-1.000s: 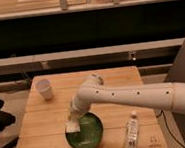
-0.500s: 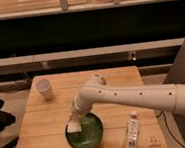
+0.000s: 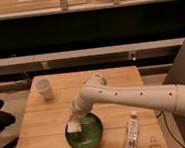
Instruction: Place the white sponge in the ceramic bowl
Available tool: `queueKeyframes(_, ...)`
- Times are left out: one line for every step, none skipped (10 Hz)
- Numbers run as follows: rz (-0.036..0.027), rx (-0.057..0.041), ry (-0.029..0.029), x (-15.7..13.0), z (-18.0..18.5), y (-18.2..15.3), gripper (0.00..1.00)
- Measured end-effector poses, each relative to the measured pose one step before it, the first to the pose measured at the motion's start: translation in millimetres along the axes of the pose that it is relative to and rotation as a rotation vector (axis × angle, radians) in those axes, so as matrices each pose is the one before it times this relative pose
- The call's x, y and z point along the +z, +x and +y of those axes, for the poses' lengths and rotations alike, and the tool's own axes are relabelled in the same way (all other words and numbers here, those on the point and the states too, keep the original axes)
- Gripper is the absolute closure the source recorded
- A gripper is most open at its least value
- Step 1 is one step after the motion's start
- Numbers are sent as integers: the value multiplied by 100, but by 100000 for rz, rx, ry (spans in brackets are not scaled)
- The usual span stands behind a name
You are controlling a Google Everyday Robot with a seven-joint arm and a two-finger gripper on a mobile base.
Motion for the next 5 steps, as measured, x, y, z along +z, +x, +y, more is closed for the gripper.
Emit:
queueKeyframes(59,214,458,-12,181,-10,62)
queueKeyframes(61,172,491,-17,148,-3,50)
queueKeyframes(170,224,237,-78,95,45,42)
queueKeyframes(-39,4,125,8,100,22,30)
queueKeyframes(-72,-134,17,36,70,26,23)
